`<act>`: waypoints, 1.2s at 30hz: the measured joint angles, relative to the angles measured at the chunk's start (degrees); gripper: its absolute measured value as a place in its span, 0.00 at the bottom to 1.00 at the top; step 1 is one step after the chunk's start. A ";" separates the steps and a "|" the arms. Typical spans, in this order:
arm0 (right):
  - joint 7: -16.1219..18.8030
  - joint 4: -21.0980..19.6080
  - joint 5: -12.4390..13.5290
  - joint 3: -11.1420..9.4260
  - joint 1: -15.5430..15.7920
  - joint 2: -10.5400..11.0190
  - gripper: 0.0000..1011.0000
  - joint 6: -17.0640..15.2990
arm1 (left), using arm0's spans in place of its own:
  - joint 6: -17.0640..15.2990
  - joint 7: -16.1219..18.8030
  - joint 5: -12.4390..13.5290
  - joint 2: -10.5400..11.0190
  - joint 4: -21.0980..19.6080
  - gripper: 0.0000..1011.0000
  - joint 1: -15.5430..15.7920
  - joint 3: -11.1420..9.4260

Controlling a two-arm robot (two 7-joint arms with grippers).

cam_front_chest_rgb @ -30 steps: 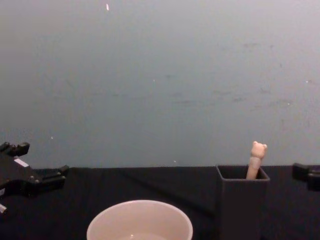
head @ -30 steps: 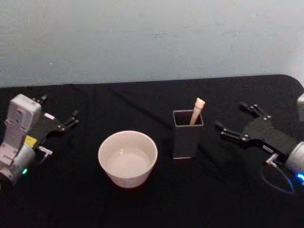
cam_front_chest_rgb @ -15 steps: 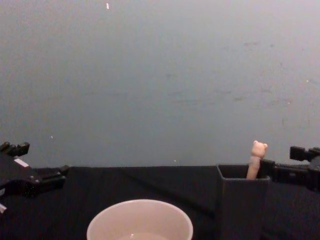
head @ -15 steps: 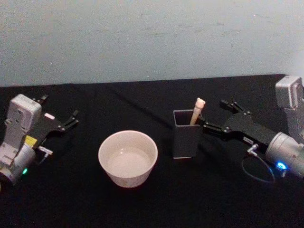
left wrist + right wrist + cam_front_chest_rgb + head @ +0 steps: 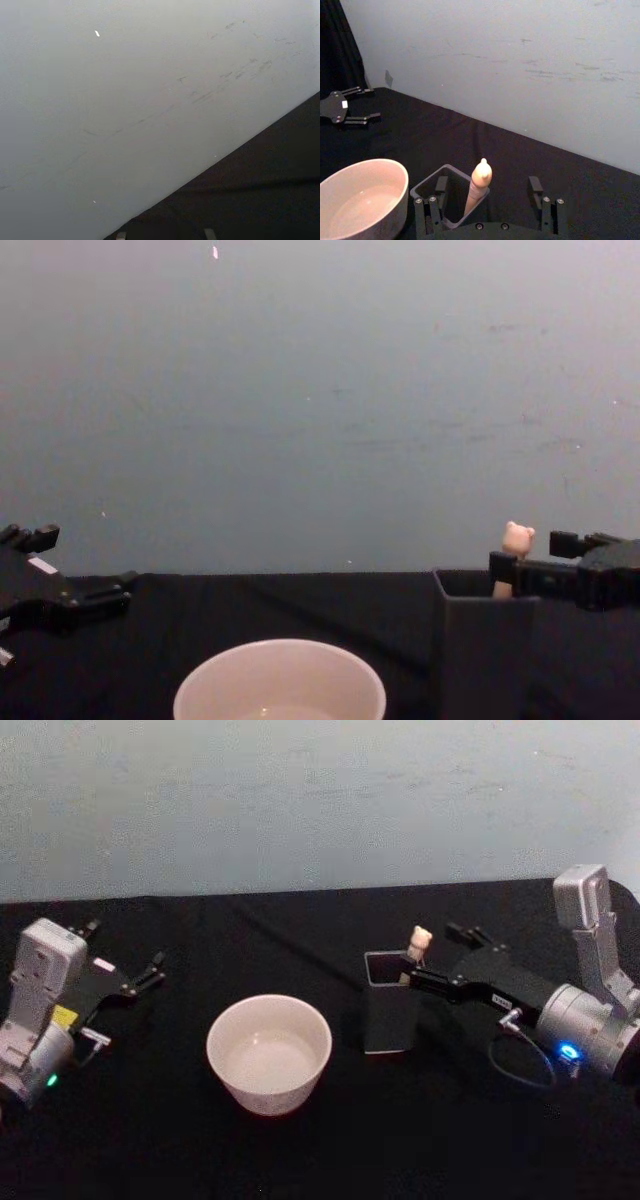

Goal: Pick up the stirring spoon with one hand, stir inside the cup, then place it back in its original position.

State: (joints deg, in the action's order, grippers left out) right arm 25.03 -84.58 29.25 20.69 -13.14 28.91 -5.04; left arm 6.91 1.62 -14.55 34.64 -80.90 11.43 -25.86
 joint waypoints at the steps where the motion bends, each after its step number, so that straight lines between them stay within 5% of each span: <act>1: 0.05 0.16 0.00 0.00 -0.13 -0.13 0.99 -0.07 | 0.00 0.00 0.00 0.00 0.00 0.99 0.00 0.00; 36: 0.66 1.75 0.01 0.24 -1.46 -1.34 0.97 -1.15 | 0.00 0.00 0.00 0.00 0.00 0.99 0.00 0.00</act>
State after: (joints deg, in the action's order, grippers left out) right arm 25.69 -82.82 29.25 20.93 -14.60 27.57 -6.19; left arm 6.91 1.62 -14.55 34.64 -80.90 11.43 -25.86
